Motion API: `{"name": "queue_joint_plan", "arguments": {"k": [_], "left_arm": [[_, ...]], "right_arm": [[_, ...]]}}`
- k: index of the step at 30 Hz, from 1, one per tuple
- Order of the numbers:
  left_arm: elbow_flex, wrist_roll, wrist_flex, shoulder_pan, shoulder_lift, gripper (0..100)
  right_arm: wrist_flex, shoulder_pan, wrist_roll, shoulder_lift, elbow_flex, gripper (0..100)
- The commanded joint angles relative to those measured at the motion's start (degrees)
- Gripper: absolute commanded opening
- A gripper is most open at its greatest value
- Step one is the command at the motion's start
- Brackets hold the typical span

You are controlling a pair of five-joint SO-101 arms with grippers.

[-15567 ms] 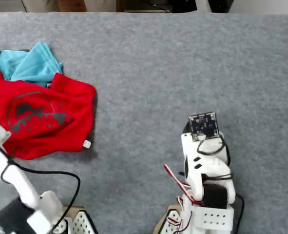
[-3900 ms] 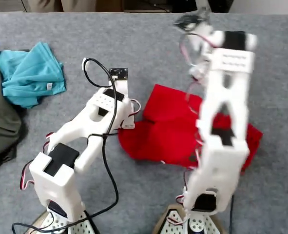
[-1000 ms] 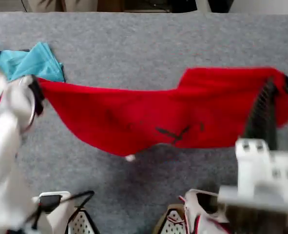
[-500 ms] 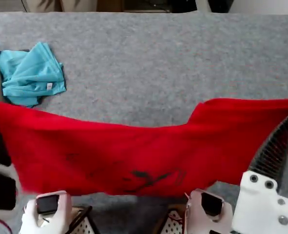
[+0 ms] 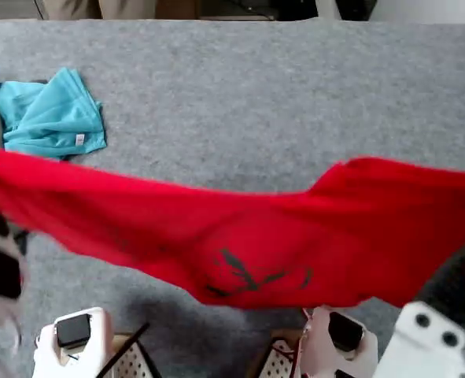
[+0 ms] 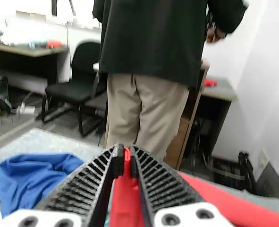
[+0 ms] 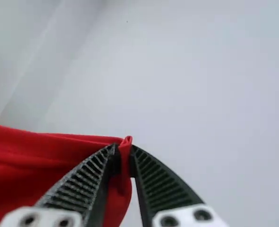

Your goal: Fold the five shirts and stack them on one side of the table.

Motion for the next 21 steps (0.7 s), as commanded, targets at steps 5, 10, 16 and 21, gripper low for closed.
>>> {"name": "queue_joint_plan", "arguments": {"k": [5,10,16,21], "left_arm": [[11.34,0.0,-6.77,-0.53,-0.31,2],[15.21,0.0,-6.68,-0.53,-0.31,2],[19.6,0.0,-6.68,-0.44,-0.31,2],[22.68,0.0,-6.68,-0.44,-0.31,2]], "right_arm": [[-13.54,0.84,3.34,0.57,8.66,0.7],[-13.27,0.84,6.77,0.31,14.55,0.7],[-13.27,0.75,7.74,0.31,17.36,0.7],[-13.36,-0.22,8.0,0.4,20.18,0.7]]}}
